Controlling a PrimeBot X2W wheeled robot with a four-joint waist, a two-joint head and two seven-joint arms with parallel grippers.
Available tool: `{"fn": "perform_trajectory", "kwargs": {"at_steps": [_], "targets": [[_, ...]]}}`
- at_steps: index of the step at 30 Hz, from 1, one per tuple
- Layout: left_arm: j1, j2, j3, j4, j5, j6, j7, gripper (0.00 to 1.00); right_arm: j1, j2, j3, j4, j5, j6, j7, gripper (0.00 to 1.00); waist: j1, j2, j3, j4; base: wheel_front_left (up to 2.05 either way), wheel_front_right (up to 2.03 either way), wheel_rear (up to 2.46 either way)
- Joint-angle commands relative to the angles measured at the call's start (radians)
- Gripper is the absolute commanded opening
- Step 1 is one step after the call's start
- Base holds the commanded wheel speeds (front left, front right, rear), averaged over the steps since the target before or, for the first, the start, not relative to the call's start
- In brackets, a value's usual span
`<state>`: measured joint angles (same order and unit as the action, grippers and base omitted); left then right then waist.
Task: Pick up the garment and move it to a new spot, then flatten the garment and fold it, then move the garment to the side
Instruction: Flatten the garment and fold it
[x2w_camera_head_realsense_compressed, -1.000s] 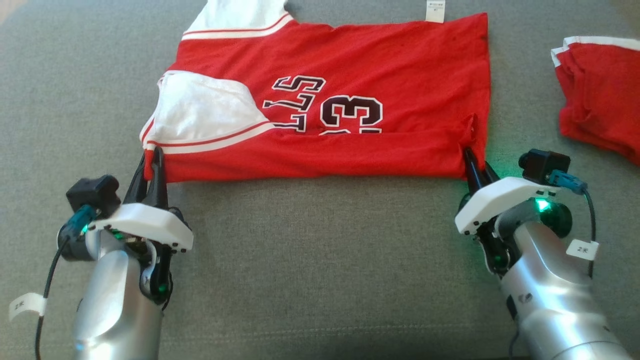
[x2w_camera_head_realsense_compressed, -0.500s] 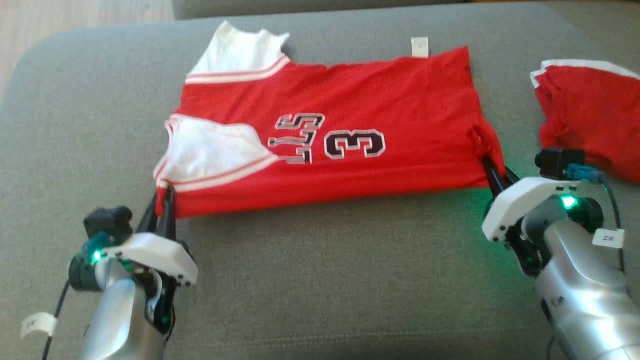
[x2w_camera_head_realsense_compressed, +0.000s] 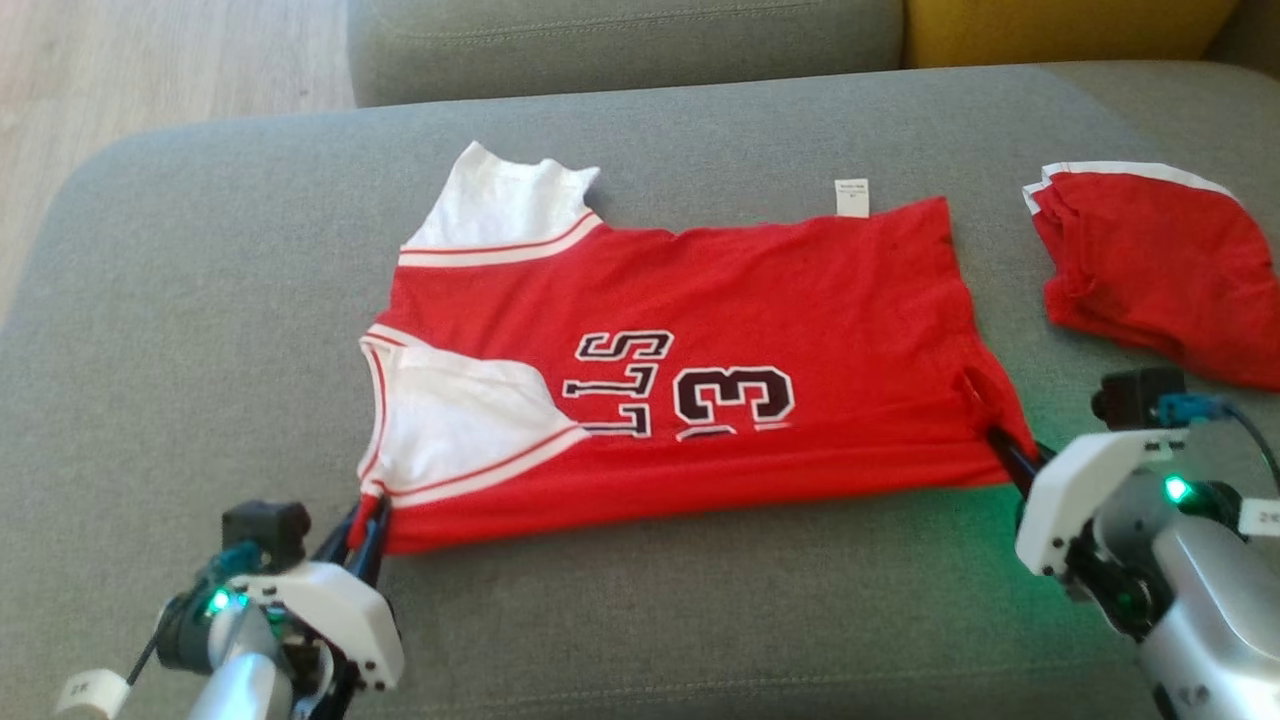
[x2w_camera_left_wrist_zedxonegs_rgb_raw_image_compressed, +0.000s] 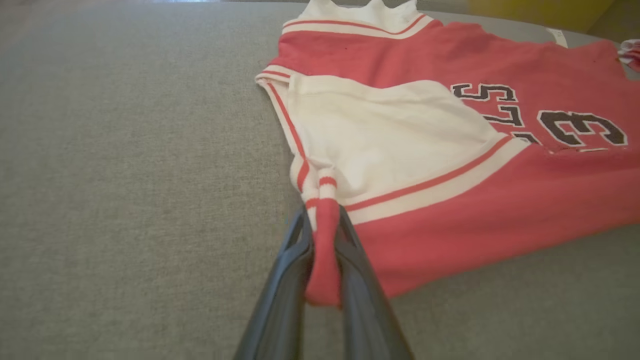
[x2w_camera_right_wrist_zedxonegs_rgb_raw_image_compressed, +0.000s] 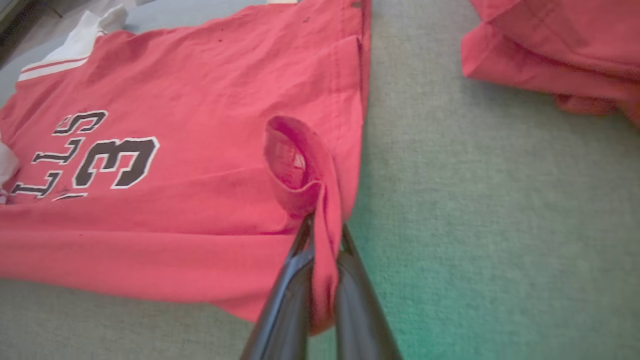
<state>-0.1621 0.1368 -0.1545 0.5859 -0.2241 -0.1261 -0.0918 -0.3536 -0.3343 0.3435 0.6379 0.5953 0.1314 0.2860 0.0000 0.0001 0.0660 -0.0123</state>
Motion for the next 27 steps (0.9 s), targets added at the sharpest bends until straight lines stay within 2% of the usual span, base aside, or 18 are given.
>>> {"fn": "perform_trajectory", "kwargs": {"at_steps": [1,10,11,12,13,19,24,27], "targets": [[-0.012,0.038,0.024,-0.055,-0.014,-0.003,0.018,0.00,0.010,-0.039,-0.011,-0.048,0.009,-0.001,0.012,0.00,0.0000,-0.0001,0.000,0.002,0.00,0.00,0.00],[0.082,0.042,-0.004,-0.177,-0.042,-0.001,0.117,0.00,0.161,-0.017,-0.117,-0.177,0.018,-0.001,0.058,0.00,0.0000,-0.0001,-0.010,0.003,0.00,0.00,0.00],[0.088,0.041,-0.005,-0.185,-0.043,0.002,0.119,0.04,0.174,-0.007,-0.139,-0.189,0.019,-0.001,0.050,0.34,0.0000,-0.0001,-0.011,0.003,0.00,0.00,0.00],[0.093,0.040,-0.004,-0.193,-0.044,0.006,0.118,0.55,0.185,0.003,-0.158,-0.200,0.019,-0.001,0.045,0.91,0.0000,-0.0001,-0.011,0.002,0.00,0.00,0.00],[0.097,0.038,-0.002,-0.200,-0.047,0.011,0.115,1.00,0.194,0.010,-0.173,-0.211,0.015,-0.001,0.044,1.00,0.0000,-0.0001,-0.011,0.001,0.00,0.00,0.00],[0.096,0.023,0.031,-0.242,-0.069,0.048,0.063,1.00,0.220,0.053,-0.252,-0.304,-0.002,-0.001,0.011,1.00,0.0000,-0.0001,-0.011,-0.007,0.00,0.00,0.00],[0.071,-0.013,0.099,-0.315,-0.119,0.089,-0.062,1.00,0.227,0.086,-0.294,-0.406,-0.012,-0.001,-0.076,1.00,0.0000,-0.0001,-0.014,-0.010,0.00,0.00,0.00],[0.060,-0.030,0.123,-0.346,-0.135,0.109,-0.114,1.00,0.226,0.096,-0.301,-0.470,-0.036,-0.001,-0.164,1.00,0.0000,-0.0001,-0.013,-0.012,0.00,0.00,0.00]]}}
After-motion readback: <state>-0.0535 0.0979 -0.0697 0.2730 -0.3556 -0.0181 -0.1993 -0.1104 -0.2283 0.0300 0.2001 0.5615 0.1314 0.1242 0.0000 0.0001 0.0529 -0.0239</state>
